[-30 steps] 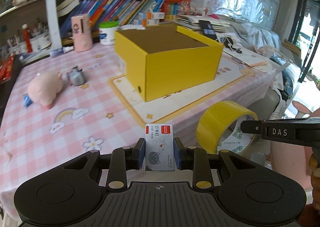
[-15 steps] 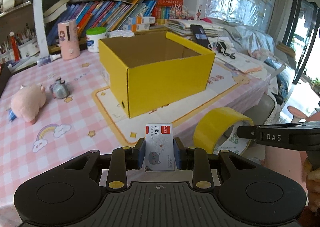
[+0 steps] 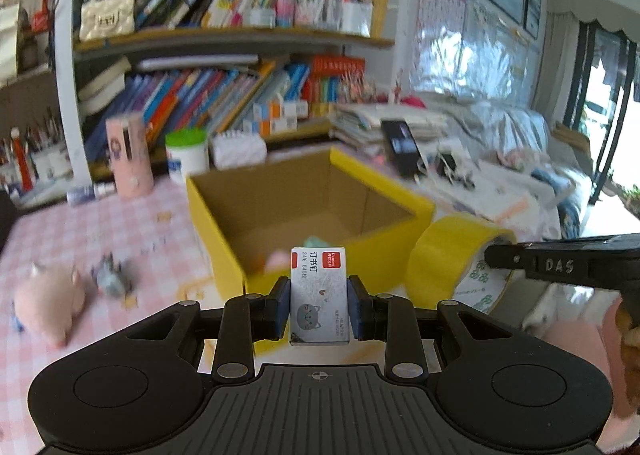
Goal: Organize objects
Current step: 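Carry the tape roll and card box in both tools over the yellow box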
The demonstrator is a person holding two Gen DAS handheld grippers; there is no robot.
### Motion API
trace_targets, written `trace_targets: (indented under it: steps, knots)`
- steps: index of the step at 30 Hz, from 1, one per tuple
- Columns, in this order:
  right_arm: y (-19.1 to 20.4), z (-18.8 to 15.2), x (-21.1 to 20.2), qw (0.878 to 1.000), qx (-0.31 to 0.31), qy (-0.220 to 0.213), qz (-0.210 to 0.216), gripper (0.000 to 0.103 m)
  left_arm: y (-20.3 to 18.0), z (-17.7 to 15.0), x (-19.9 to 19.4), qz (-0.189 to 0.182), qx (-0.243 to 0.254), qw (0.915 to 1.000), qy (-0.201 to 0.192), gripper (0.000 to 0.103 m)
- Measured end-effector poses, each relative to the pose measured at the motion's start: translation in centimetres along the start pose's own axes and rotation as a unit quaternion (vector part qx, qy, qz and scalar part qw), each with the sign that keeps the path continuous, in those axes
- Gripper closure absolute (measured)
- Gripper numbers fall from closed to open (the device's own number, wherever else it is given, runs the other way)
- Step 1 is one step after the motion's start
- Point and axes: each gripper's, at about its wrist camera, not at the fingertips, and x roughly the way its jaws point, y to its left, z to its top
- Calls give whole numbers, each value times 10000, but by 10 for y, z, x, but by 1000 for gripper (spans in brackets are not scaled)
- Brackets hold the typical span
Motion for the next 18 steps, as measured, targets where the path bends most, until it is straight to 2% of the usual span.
trace_targets:
  steps: [7,11,18]
  knots:
    - [-17,64,21,9980,-252,-559,167,90,-5,33,32,304,53,9994,-186,75]
    - [-24,94,43,9964,-370,-698,316,90,-7,40,53,497,-11,9988,-24,75]
    - [-15,127,95,9920,-806,-600,767,90,-9,48,93,770,-44,9964,355,75]
